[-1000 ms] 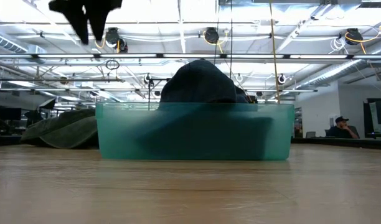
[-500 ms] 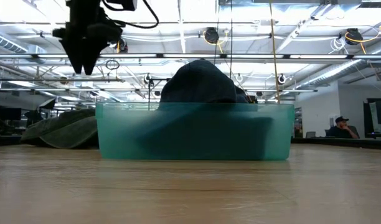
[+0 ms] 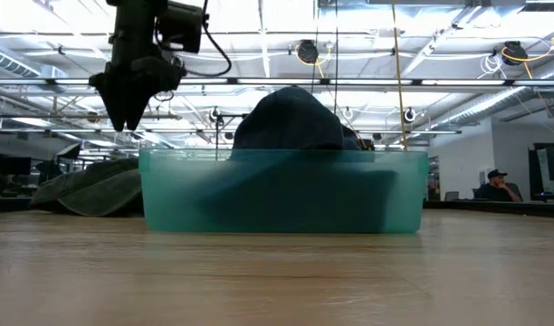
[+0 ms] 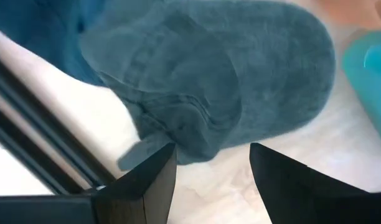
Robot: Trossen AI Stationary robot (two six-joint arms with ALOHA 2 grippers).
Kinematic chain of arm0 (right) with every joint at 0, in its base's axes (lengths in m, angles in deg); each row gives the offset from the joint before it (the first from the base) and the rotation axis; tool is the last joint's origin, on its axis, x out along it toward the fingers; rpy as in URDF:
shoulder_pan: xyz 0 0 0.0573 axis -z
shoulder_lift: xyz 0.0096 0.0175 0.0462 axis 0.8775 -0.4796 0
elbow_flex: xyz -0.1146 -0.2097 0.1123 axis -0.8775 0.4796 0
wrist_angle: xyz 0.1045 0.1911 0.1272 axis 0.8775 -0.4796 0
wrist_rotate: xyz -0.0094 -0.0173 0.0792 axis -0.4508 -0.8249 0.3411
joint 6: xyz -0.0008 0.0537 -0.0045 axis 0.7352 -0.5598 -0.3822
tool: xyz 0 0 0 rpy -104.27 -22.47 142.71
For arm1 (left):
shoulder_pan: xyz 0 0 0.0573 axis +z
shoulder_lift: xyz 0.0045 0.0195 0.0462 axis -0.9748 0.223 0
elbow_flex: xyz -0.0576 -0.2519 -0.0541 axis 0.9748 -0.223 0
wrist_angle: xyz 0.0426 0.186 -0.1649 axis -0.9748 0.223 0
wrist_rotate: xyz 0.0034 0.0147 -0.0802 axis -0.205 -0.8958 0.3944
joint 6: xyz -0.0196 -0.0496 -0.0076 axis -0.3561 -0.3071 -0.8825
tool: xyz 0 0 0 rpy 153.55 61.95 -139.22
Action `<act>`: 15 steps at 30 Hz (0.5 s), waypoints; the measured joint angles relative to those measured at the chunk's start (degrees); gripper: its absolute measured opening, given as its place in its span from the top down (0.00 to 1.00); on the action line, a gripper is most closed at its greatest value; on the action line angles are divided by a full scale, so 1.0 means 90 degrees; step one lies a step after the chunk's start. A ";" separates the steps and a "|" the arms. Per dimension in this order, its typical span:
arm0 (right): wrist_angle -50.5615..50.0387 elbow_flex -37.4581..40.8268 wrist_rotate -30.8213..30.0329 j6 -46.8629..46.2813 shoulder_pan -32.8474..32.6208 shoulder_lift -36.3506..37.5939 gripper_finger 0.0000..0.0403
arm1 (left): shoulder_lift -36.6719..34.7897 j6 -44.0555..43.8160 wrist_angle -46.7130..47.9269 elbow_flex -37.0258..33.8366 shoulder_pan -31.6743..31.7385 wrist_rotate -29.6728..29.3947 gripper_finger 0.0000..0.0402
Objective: Pick & Place hat
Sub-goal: Put the gray cap into the orange bin
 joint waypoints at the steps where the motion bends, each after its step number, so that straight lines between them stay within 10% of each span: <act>1: -0.0029 0.0000 -0.0001 0.0000 0.0000 0.0000 0.42 | 0.0000 0.0075 -0.0036 -0.0064 0.0057 0.0152 0.47; 15: -0.0184 0.0000 -0.0010 -0.0014 0.0136 0.0000 0.42 | 0.0000 0.0367 -0.1261 -0.1542 0.0183 0.1083 0.47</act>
